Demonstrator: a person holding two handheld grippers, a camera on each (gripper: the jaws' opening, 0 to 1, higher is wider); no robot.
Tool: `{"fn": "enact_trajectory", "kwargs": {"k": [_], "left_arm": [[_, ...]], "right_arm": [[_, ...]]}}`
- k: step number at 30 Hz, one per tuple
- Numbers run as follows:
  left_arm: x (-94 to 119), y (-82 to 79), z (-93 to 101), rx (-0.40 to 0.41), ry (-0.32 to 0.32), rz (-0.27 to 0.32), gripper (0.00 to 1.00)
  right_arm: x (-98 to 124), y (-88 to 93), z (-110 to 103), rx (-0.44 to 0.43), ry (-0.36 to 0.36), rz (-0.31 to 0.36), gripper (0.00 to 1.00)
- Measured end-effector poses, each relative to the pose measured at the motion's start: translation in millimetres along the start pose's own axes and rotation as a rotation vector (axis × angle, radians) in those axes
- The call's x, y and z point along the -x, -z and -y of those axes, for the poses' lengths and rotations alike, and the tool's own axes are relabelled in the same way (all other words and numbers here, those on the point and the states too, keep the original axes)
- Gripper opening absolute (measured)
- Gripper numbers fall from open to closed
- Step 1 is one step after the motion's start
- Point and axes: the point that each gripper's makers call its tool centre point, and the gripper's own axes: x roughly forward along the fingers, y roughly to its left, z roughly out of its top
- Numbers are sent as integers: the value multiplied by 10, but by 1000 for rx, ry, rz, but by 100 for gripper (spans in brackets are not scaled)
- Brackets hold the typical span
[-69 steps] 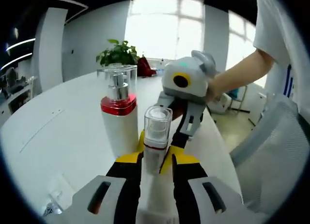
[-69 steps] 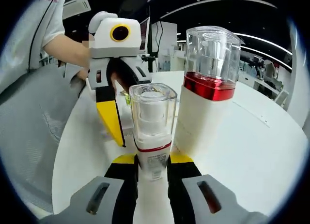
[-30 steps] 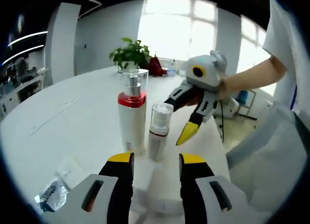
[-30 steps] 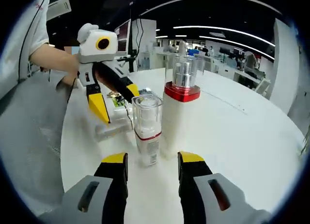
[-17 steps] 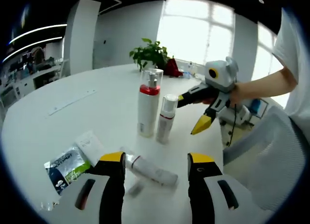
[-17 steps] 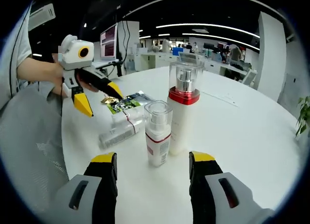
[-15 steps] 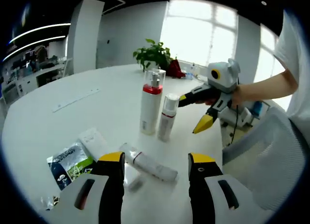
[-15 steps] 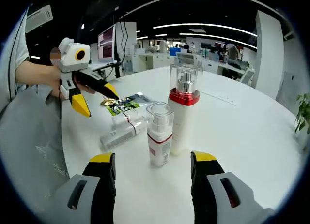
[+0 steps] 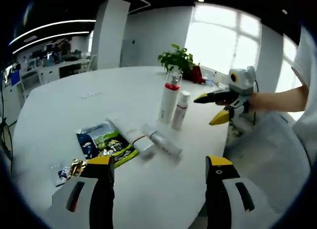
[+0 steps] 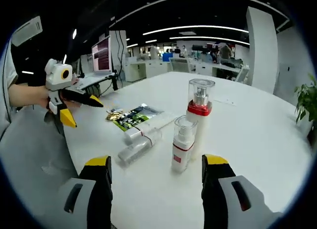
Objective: Arrange the skincare products in the storage area until every visible bottle or jar stands upright without overlapping.
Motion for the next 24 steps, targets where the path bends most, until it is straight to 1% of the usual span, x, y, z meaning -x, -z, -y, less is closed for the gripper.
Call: {"fn": "enact_trajectory", "kwargs": {"k": [5, 8, 11, 13, 17, 19, 20, 24], "left_arm": [[190, 33, -36, 8, -27, 4, 72], [282, 55, -64, 6, -40, 1, 75], [373, 60, -38, 13, -50, -2, 77], [429, 92, -63, 19, -57, -4, 78], [522, 149, -62, 31, -70, -9, 84], [561, 159, -57, 36, -75, -9, 86], [579, 161, -57, 39, -77, -7, 86], [660, 142, -55, 67, -94, 13, 89]], "right_arm": [[62, -112, -19, -36, 18, 31, 78], [105, -195, -83, -56, 25, 51, 81], [147, -242, -159, -54, 32, 55, 84], [177, -250, -208, -52, 30, 59, 83], [240, -227, -242, -58, 38, 53, 85], [277, -229, -273, -64, 40, 54, 85], [283, -209, -255, -66, 42, 51, 86], [327, -205, -288, -70, 49, 40, 88]]}}
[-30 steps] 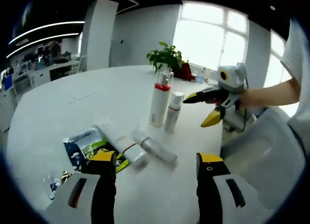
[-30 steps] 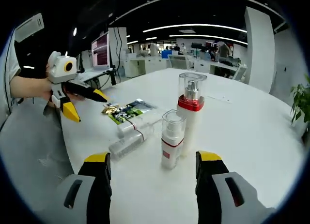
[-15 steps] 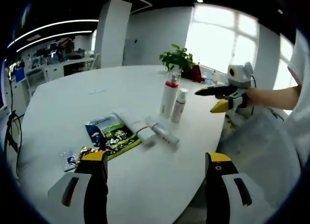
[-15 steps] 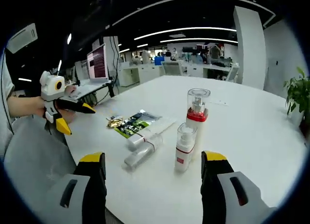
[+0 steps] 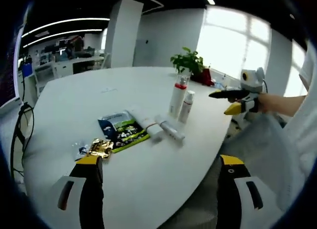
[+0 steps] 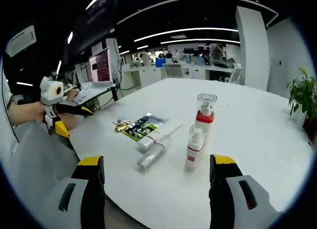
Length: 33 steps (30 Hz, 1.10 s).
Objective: Arrange the skincare products in the storage area until every visible bottle or jar stands upright without overlapping.
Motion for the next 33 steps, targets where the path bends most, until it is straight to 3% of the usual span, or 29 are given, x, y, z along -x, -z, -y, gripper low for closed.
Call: {"fn": "enact_trajectory", "kwargs": {"k": [10, 19, 33], "left_arm": [[63, 7, -47, 45, -24, 23, 94], [50, 43, -25, 54, -29, 28, 99], [-8, 109, -55, 41, -41, 6, 99]], "right_arm": [[65, -75, -126, -37, -15, 11, 99], [39, 16, -170, -53, -15, -21, 99], [0, 150, -185, -37, -21, -86, 98]]}}
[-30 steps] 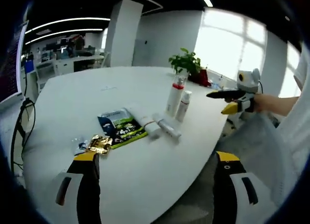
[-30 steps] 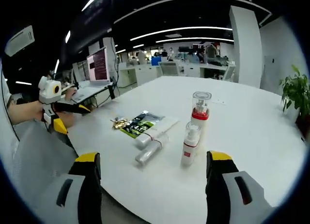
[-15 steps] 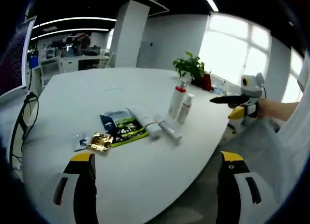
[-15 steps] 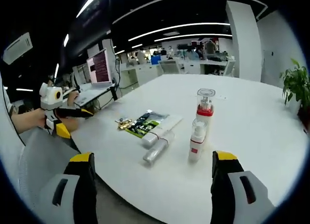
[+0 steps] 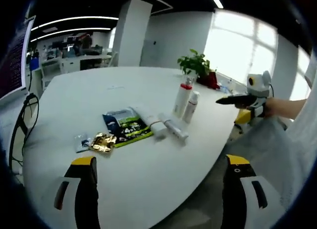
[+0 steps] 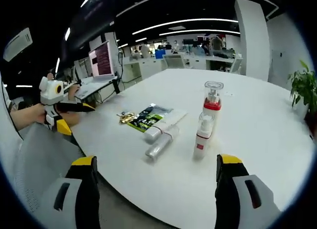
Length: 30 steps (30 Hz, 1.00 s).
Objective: Arrange the skincare products in the storage area until every visible bottle or jar stands upright without overlapping.
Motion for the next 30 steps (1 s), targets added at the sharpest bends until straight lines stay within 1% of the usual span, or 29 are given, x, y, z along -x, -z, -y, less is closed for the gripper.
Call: {"fn": "enact_trajectory", "kwargs": {"k": [5, 14, 16, 19, 23, 26, 30], "left_arm": [[-19, 47, -20, -34, -20, -24, 99], [-6, 33, -3, -11, -10, -17, 98], [-2, 37, -16, -11, -11, -18, 98], [3, 33, -25, -6, -14, -16, 98], [14, 18, -46, 6, -19, -6, 98], [16, 18, -51, 12, -14, -3, 98], [16, 20, -37, 8, -4, -4, 98]], "right_arm": [[-12, 42, -16, -2, -5, -23, 97], [-27, 64, -50, 14, -9, -46, 96], [-48, 67, -90, 25, -24, -63, 97], [-79, 129, -81, 56, -24, -122, 96], [-189, 45, -132, 40, -42, -118, 94], [-323, -11, -137, 27, -25, -130, 91], [-468, -9, -188, -12, -31, -159, 87]]}}
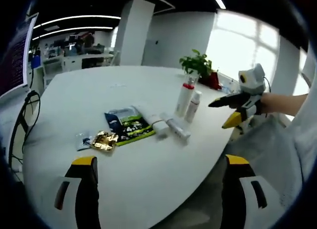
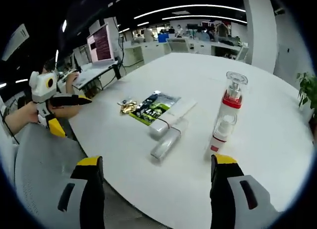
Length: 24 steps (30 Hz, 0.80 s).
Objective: Arrange the skincare products in the storage area until every visible bottle or jar stands upright without overlapping.
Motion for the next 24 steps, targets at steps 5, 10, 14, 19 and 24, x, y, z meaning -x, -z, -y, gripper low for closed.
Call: {"fn": "enact_trajectory", "kwargs": {"k": [5, 10, 14, 19, 24], "left_arm": [[3, -12, 19, -7, 6, 3, 97], [4, -17, 19, 8, 10, 6, 97], [8, -22, 14, 22, 14, 13, 97], [9, -19, 10, 28, 20, 13, 96], [7, -16, 20, 37, 24, 15, 96]], "right_arm": [[-173, 7, -66, 3, -14, -53, 81], [-342, -32, -38, -1, -22, -79, 77], [-484, -65, -22, -20, -17, -116, 70], [-678, -120, -48, -10, -28, -146, 65], [-881, -257, -81, -2, -26, -159, 63]]}}
